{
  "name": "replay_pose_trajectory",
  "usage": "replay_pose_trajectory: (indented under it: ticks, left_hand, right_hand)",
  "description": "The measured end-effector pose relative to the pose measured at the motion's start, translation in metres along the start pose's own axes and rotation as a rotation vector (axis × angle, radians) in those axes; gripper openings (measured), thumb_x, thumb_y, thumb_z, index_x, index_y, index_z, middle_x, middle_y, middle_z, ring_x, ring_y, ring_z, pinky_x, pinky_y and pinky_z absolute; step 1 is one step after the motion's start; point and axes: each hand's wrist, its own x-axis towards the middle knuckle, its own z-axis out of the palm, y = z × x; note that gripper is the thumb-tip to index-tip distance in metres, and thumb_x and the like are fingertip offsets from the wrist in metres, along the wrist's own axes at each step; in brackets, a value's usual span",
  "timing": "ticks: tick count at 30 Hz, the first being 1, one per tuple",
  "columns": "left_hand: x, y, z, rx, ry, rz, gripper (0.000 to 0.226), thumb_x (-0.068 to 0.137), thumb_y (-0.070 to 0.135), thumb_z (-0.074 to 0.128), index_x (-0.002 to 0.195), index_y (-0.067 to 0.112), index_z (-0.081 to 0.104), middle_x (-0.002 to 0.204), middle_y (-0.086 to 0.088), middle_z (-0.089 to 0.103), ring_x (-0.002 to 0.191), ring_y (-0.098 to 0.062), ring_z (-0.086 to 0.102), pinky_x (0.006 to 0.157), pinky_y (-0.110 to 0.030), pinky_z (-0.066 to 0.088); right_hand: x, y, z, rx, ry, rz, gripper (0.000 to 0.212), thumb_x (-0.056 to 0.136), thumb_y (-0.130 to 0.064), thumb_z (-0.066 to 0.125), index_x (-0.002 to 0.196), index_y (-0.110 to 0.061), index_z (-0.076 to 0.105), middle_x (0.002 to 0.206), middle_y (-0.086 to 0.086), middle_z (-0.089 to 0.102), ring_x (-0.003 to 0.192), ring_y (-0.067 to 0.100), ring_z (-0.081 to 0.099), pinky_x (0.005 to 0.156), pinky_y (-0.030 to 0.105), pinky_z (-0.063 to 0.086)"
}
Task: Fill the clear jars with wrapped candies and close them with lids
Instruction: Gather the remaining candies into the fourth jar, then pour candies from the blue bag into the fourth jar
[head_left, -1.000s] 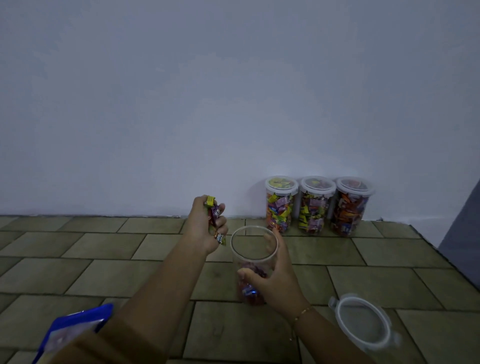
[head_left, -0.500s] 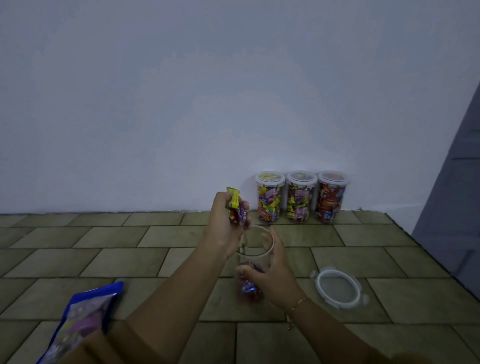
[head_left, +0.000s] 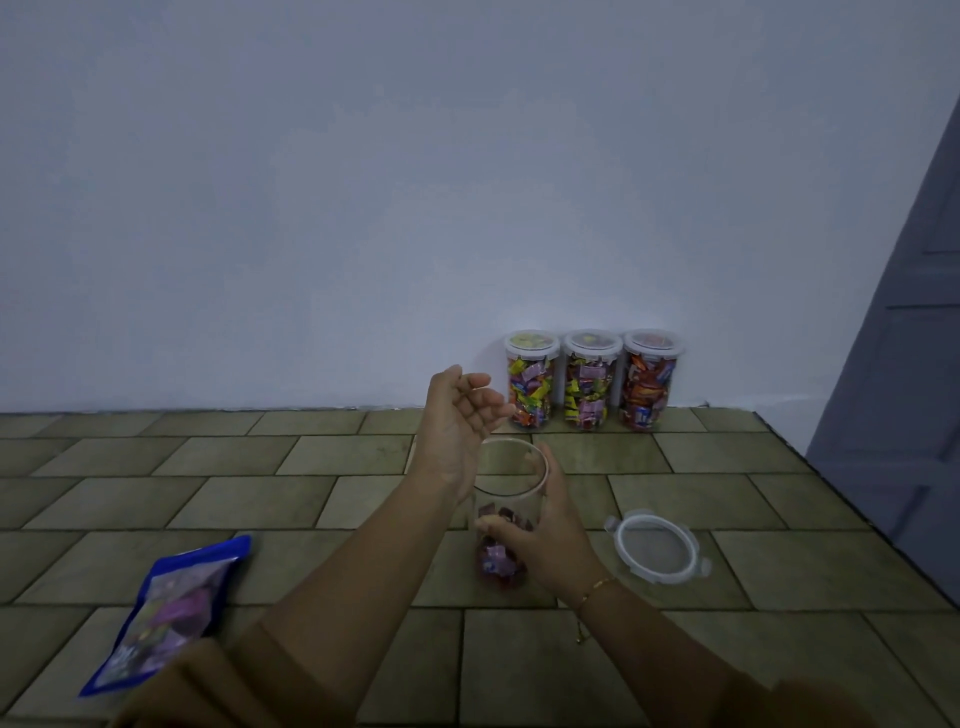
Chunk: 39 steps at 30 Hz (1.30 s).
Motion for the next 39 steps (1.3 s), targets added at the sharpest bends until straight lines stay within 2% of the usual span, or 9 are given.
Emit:
replay_pose_trajectory:
  ticks: [4,10,16,25,27,29,32,35,39]
  left_hand:
    - [-0.004,0.006,-0.009,0.038,0.024,0.031,0.036,0.098,0.033,0.033,0.083,0.012,0.058,0.059,0.001,0.063,0.058,-0.014,0.063,0.066,-0.028,0.048]
    - [-0.017,0.014,-0.038,0.081,0.125,0.04,0.034,0.098,0.034,0.036,0.082,0.014,0.058,0.06,0.003,0.062,0.056,-0.012,0.058,0.06,-0.027,0.043]
    - [-0.037,0.013,-0.075,0.148,0.25,-0.002,0.028,0.097,0.035,0.04,0.084,0.017,0.058,0.063,0.004,0.06,0.056,-0.012,0.056,0.056,-0.025,0.041]
    - [-0.066,0.036,-0.166,0.594,0.584,-0.058,0.008,0.088,0.024,0.059,0.093,0.017,0.058,0.086,0.002,0.059,0.082,-0.012,0.053,0.066,-0.022,0.04]
    - [-0.071,0.038,-0.201,0.978,0.651,-0.14,0.044,0.082,0.038,0.063,0.12,0.018,0.053,0.117,-0.002,0.055,0.112,-0.021,0.049,0.09,-0.032,0.041]
    - [-0.078,0.04,-0.236,1.301,0.742,-0.231,0.078,0.076,0.053,0.063,0.14,0.018,0.034,0.142,-0.006,0.035,0.135,-0.025,0.027,0.108,-0.042,0.025]
    - [-0.089,0.042,-0.272,1.384,0.819,-0.406,0.101,0.068,0.066,0.064,0.144,0.014,0.022,0.15,-0.012,0.025,0.14,-0.029,0.02,0.112,-0.045,0.019]
    - [-0.094,0.039,-0.289,1.471,0.73,-0.448,0.093,0.067,0.062,0.069,0.139,0.016,0.032,0.14,-0.009,0.043,0.129,-0.029,0.039,0.104,-0.043,0.031]
    - [-0.099,0.031,-0.28,1.46,0.379,-0.222,0.092,0.064,0.043,0.08,0.14,0.021,0.034,0.137,-0.003,0.048,0.123,-0.024,0.047,0.101,-0.039,0.037]
  right_hand:
    - [-0.002,-0.001,0.0,0.042,-0.016,0.039,0.116,0.06,-0.04,0.085,0.149,-0.024,0.012,0.149,-0.005,0.035,0.136,0.01,0.035,0.113,0.034,0.033]
    - [-0.023,0.01,0.017,0.056,0.098,0.24,0.142,0.039,-0.058,0.087,0.149,-0.027,0.003,0.154,0.003,0.022,0.139,0.021,0.03,0.11,0.046,0.036]
    - [-0.056,0.018,0.051,0.221,0.321,0.397,0.072,0.071,-0.013,0.079,0.129,-0.012,0.038,0.131,0.012,0.047,0.11,0.023,0.054,0.093,0.033,0.048]
    - [-0.065,0.004,0.119,0.148,0.012,0.414,0.038,0.087,-0.013,0.062,0.119,-0.015,0.044,0.106,0.004,0.05,0.089,0.015,0.051,0.077,0.026,0.04]
    - [-0.068,0.004,0.132,0.068,-0.062,0.383,0.031,0.087,-0.017,0.06,0.114,-0.025,0.047,0.101,-0.001,0.054,0.084,0.012,0.053,0.078,0.027,0.044]
    - [-0.075,0.006,0.144,-0.059,-0.099,0.343,0.025,0.081,-0.033,0.057,0.098,-0.047,0.047,0.093,-0.012,0.057,0.083,0.008,0.056,0.094,0.041,0.045]
    - [-0.082,0.009,0.154,-0.207,-0.134,0.307,0.023,0.07,-0.049,0.047,0.088,-0.063,0.043,0.088,-0.019,0.058,0.089,0.005,0.058,0.099,0.05,0.042]
    - [-0.082,0.0,0.154,-0.258,-0.1,0.291,0.016,0.078,-0.04,0.053,0.088,-0.052,0.047,0.087,-0.024,0.059,0.091,0.004,0.059,0.099,0.046,0.041]
    - [-0.076,-0.004,0.155,-0.105,-0.028,0.345,0.021,0.087,-0.027,0.06,0.107,-0.032,0.055,0.099,-0.015,0.063,0.099,0.009,0.06,0.099,0.033,0.043]
